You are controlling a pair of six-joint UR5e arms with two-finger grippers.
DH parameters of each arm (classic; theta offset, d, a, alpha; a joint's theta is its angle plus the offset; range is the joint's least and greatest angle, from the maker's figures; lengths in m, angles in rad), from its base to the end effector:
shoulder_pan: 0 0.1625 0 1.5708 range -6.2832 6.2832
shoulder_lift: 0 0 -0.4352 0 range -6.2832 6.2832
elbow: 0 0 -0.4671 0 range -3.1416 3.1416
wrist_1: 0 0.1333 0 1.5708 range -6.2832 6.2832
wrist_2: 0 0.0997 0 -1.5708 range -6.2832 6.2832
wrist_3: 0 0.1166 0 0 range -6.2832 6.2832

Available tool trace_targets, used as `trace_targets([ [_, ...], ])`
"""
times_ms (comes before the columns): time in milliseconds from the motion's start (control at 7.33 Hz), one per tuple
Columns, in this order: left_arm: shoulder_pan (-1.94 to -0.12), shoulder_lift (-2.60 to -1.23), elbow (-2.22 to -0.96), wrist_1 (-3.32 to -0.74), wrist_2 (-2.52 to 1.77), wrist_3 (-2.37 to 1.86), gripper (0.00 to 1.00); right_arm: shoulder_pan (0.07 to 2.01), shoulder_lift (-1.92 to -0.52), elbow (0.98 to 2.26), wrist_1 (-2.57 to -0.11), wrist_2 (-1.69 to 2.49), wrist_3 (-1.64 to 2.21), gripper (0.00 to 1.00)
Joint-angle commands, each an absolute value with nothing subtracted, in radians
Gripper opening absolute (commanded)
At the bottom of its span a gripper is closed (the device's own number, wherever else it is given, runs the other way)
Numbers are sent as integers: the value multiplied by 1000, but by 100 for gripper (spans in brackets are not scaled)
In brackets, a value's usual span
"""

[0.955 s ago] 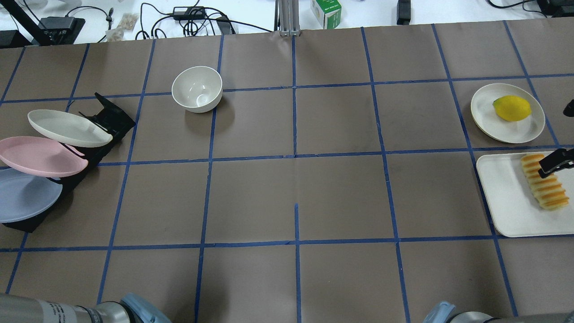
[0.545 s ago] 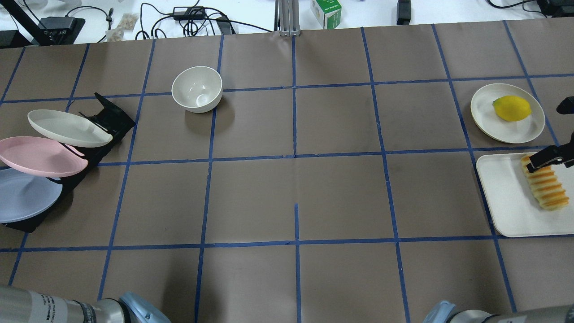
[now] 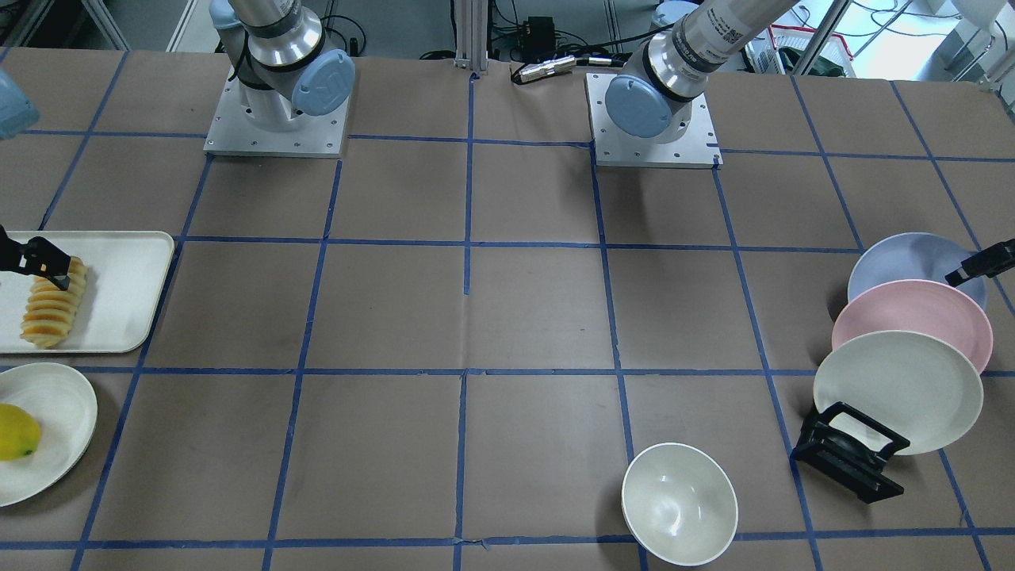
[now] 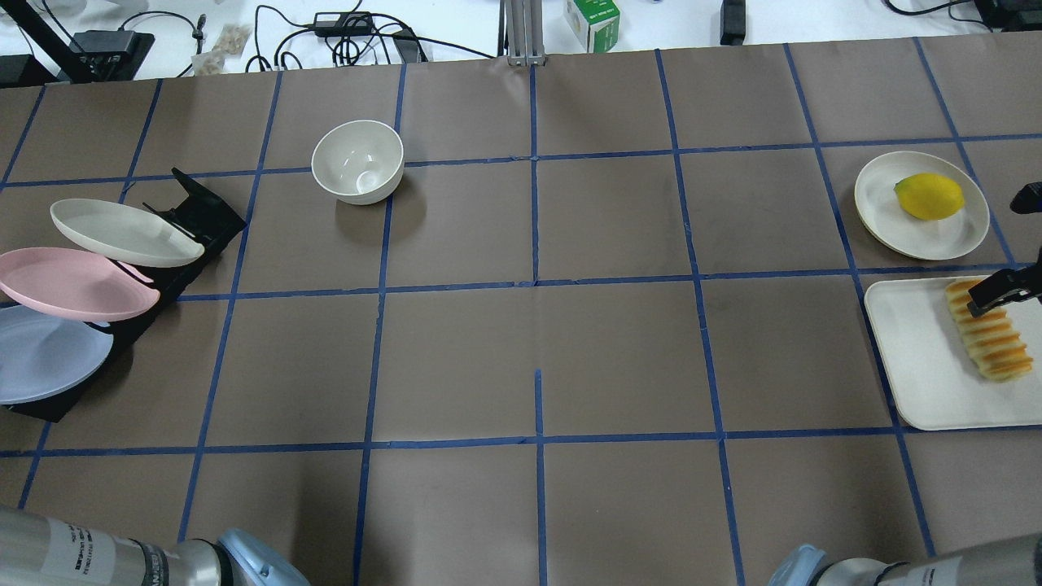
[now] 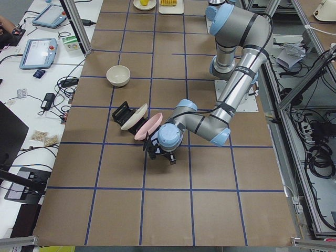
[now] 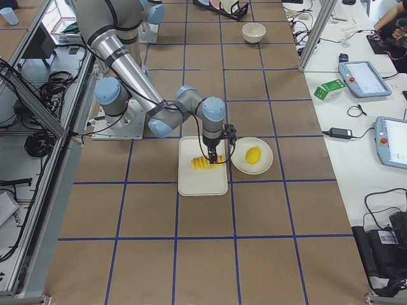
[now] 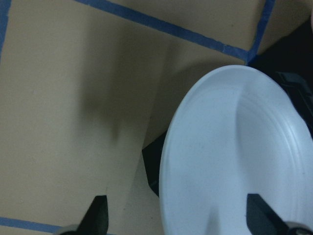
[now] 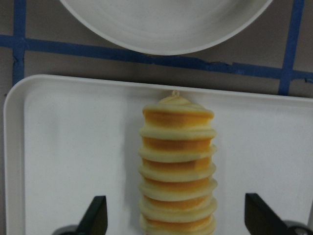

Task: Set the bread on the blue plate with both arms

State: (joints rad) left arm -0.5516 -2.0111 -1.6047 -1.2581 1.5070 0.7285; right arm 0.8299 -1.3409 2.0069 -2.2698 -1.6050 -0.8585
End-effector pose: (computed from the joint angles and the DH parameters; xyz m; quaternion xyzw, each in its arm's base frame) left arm 0.5060 -0.4766 0.2120 0.1468 -0.9854 -0.0274 0.0822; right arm -0.2893 -0.5078 0.1845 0.0585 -0.9980 -0.0008 0.0237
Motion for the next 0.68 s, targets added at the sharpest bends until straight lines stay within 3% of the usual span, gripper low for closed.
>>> trace_targets([
  [0,-552,-2028,-1597,-1258,1502,727,78,830,-1300,2014,-2283,-1609,-856,100],
  [273,-552,-2034,-1598,-1259,1499,727,59,830,-1273,2014,-2296,-1646,-859,100],
  [545,-552,-2036,-1598,-1259,1500,721,58,830,-1261,2014,-2296,-1661,-854,100],
])
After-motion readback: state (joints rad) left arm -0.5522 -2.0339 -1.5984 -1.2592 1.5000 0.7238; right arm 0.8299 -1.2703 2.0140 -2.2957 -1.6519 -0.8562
